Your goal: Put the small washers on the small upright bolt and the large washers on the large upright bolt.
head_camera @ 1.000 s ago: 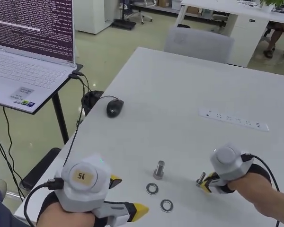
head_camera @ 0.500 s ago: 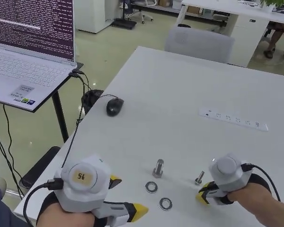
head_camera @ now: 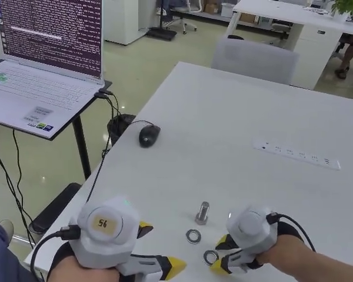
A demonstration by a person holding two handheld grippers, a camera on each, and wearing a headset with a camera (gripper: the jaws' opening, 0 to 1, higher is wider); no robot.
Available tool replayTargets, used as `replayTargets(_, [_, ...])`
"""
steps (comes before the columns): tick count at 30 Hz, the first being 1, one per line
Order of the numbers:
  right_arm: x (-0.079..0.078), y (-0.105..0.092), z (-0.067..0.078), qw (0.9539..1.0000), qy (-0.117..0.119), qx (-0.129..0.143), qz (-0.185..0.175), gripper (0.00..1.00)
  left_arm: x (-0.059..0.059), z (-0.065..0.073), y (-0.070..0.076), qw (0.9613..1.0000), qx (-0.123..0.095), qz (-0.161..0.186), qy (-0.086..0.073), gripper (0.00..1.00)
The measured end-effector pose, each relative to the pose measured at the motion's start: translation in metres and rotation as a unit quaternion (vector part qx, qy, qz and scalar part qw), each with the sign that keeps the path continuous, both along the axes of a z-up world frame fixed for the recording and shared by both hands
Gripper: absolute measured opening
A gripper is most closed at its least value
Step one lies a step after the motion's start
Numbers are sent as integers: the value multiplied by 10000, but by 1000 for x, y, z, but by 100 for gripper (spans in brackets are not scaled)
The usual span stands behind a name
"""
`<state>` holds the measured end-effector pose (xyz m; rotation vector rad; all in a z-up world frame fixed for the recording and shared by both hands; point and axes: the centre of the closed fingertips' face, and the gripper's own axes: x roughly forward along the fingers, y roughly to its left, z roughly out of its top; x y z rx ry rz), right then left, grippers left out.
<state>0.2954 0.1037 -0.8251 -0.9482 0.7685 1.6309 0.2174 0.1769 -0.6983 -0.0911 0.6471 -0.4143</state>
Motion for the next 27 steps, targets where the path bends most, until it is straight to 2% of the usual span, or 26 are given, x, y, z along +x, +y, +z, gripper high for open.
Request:
replayTargets(2, [1,1,-1,9998,-112,-53,159,30,-1,0,1,10000,1,20,1,58])
replayTargets(6, [2,1,-1,9995,-131,-141,257,28,-1,-1,1,10000,-6,24,-3,58])
replayTargets(10, [7,2,-1,9996,-108,-222,105,24,0,1,-3,10000,-14,-12,-27,58])
replayTargets(13, [5,2,-1,9995,-131,-243,139,23,1,1,-5,10000,-24,-29,-34,58])
replayTargets(19, [5,1,-1,9996,-133,-235,17,23,-2,0,-2,10000,-7,-9,-16,58])
replayTargets(27, [5,1,-1,9990,-180,-327,261,24,-3,-1,3,10000,-1,53,3,58])
